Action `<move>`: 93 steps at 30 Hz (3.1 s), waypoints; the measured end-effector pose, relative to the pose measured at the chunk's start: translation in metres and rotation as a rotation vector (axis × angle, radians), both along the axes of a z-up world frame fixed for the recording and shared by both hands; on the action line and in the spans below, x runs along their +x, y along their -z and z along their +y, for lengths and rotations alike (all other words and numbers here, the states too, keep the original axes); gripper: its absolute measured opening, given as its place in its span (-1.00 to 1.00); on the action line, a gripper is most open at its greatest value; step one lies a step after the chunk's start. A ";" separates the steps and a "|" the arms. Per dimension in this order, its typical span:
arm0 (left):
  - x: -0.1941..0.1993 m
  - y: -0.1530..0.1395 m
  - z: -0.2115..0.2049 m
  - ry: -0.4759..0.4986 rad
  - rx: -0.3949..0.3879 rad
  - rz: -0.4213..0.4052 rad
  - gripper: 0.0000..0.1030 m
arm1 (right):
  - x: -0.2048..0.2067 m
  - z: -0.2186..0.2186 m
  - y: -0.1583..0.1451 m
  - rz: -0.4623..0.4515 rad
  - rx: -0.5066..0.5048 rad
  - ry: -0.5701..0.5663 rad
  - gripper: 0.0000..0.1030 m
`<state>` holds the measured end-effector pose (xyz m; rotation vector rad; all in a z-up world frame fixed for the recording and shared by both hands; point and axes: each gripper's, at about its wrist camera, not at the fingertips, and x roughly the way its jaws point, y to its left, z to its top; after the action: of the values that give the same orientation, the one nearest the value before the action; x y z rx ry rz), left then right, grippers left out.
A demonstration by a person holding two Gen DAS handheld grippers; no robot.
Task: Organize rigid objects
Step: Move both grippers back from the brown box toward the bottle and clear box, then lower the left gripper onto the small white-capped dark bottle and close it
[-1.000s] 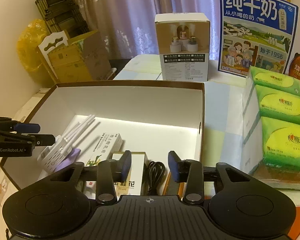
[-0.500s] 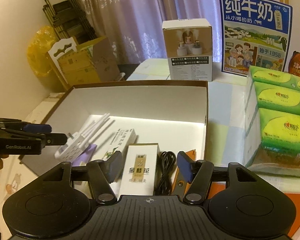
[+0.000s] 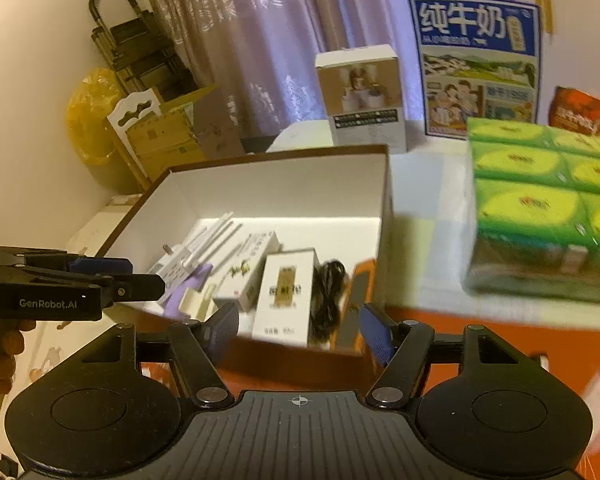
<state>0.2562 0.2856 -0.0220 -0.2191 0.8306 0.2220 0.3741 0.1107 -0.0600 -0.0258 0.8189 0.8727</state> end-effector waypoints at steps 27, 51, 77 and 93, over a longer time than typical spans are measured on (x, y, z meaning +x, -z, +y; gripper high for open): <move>0.003 0.024 -0.157 0.107 -0.078 0.063 0.03 | -0.039 -0.161 0.018 0.092 -0.061 0.100 0.27; 0.075 0.061 -0.253 0.148 -0.054 0.137 0.03 | 0.006 -0.261 0.048 0.152 -0.128 0.237 0.29; 0.150 0.109 -0.249 0.183 -0.050 0.226 0.03 | 0.077 -0.237 0.111 0.110 -0.267 0.267 0.28; 0.191 0.129 -0.260 0.207 -0.044 0.202 -0.28 | 0.084 -0.267 0.096 0.125 -0.183 0.312 0.28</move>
<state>0.4469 0.0255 -0.1515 -0.1513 1.0524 0.0312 0.4577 -0.1559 -0.1555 -0.0042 0.9876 0.5068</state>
